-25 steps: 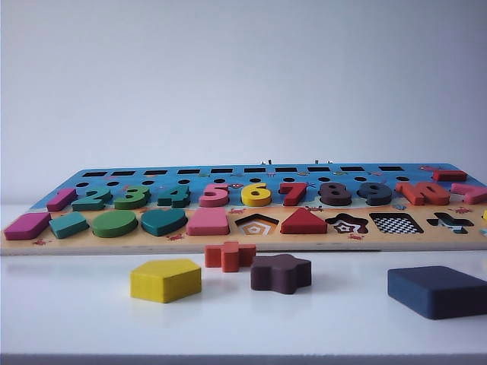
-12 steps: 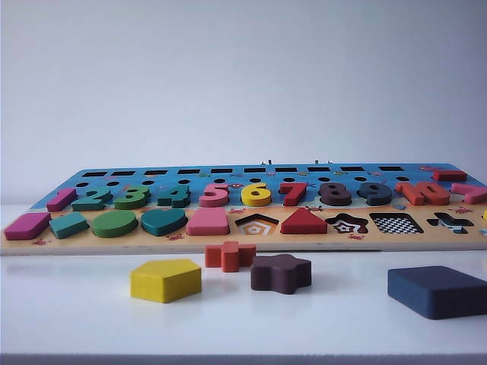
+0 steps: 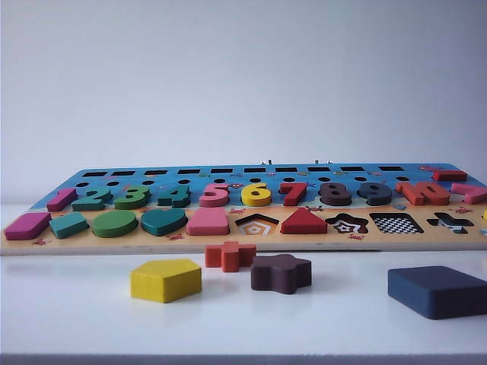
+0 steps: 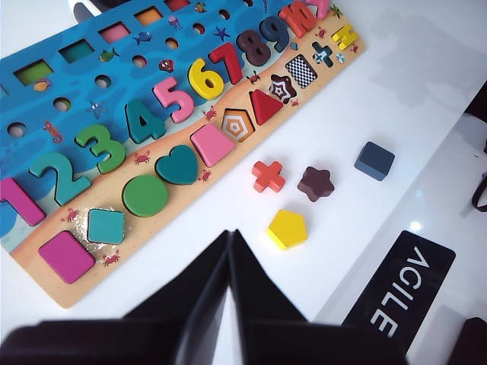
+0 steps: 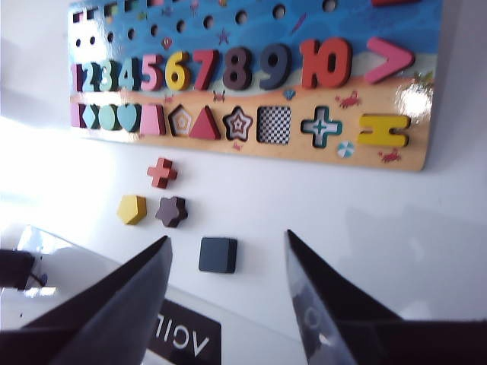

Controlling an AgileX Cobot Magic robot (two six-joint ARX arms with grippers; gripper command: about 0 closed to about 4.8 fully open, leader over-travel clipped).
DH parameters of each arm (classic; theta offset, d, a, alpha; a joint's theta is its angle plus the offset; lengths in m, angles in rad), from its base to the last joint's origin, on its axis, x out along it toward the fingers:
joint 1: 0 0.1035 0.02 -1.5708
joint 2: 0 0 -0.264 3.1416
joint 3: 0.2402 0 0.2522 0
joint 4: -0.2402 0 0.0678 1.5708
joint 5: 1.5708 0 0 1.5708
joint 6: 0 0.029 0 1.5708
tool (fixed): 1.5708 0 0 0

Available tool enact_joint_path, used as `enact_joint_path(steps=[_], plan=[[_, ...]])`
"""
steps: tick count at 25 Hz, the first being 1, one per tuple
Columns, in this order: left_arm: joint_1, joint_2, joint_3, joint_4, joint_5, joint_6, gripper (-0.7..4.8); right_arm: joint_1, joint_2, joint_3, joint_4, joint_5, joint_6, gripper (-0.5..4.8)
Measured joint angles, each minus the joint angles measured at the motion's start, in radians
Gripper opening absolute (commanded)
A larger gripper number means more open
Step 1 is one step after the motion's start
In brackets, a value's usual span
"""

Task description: Insert the cube into the slot.

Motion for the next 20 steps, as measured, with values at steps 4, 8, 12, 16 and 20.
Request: enact_joint_path(steps=[4, 8, 12, 16, 20], plan=[[0.0, 0.0, 0.0, 0.0, 0.0, 0.0, 0.07, 0.072, 0.053, 0.0, -0.056, -0.002, 0.009, 3.11], [0.0, 0.0, 0.0, 0.0, 0.0, 0.0, 0.07, 0.17, 0.111, 0.0, -0.098, 0.008, 0.055, 3.12], [0.0, 0.0, 0.0, 0.0, 0.0, 0.0, 0.07, 0.329, 0.182, 0.0, -0.1, 0.078, 0.106, 3.12], [0.0, 0.0, 0.0, 0.0, 0.0, 0.0, 0.07, 0.504, 0.269, 0.0, -0.03, 0.181, 0.192, 3.11], [0.0, 0.0, 0.0, 0.0, 0.0, 0.0, 0.07, 0.644, 0.352, 0.0, 0.059, 0.267, 0.281, 3.11]])
